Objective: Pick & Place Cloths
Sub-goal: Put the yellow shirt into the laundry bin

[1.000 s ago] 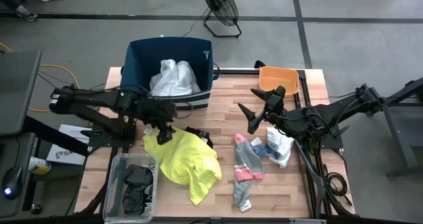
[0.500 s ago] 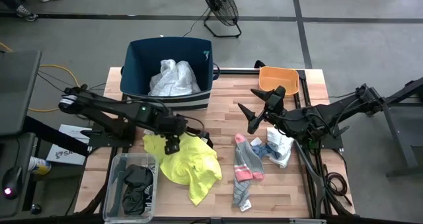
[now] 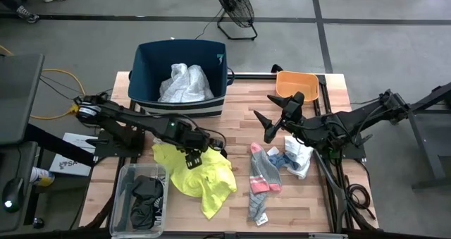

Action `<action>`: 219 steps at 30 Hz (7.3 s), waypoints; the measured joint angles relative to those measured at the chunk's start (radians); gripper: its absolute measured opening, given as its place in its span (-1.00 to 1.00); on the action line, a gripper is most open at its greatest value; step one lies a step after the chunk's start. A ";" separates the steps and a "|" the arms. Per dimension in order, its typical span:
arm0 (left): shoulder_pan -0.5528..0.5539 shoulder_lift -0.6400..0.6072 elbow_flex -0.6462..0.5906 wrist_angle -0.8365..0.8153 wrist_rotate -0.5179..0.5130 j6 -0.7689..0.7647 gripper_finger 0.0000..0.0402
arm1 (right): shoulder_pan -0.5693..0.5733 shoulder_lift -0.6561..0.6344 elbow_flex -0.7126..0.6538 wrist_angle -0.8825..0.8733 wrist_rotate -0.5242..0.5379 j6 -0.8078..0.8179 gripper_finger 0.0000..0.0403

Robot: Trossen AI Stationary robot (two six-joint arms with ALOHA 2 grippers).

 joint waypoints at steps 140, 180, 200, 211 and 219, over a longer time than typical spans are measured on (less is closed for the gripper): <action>-0.063 0.163 1.148 -0.593 -0.281 0.580 -1.00 | -0.022 0.095 0.000 0.000 -0.315 0.014 0.65; -0.063 0.066 1.148 -0.293 -1.013 0.962 -1.00 | -0.033 0.108 0.000 0.107 -0.392 -0.083 0.65; -0.062 0.009 1.147 -0.299 -1.417 0.911 -1.00 | -0.033 0.108 0.000 0.106 -0.388 -0.081 0.65; 0.122 -0.022 1.148 -0.439 -1.434 0.625 -1.00 | -0.033 0.108 0.000 0.107 -0.388 -0.079 0.65; 0.264 -0.023 1.148 -0.569 -1.331 0.395 -1.00 | -0.034 0.108 0.000 0.107 -0.389 -0.060 0.65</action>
